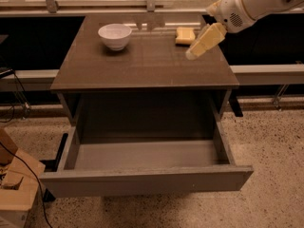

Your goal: Place sponge into top drawer

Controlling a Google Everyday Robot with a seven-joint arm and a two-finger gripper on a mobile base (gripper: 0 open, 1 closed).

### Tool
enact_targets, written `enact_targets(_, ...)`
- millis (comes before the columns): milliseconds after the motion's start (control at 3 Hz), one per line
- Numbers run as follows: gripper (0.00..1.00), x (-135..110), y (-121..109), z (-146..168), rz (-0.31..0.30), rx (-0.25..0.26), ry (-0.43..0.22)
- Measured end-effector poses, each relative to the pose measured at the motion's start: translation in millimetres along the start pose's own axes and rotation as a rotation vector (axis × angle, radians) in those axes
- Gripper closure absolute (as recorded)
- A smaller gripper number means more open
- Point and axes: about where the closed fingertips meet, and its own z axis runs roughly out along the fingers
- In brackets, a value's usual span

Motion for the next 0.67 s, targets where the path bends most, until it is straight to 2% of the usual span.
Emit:
enact_targets(333, 0.0, 8.9, -37.2, 44.9, 0.062, -0.026, -0.067)
enact_targets(667, 0.0, 4.8, -41.4, 41.2, 0.056, -0.014, -0.075)
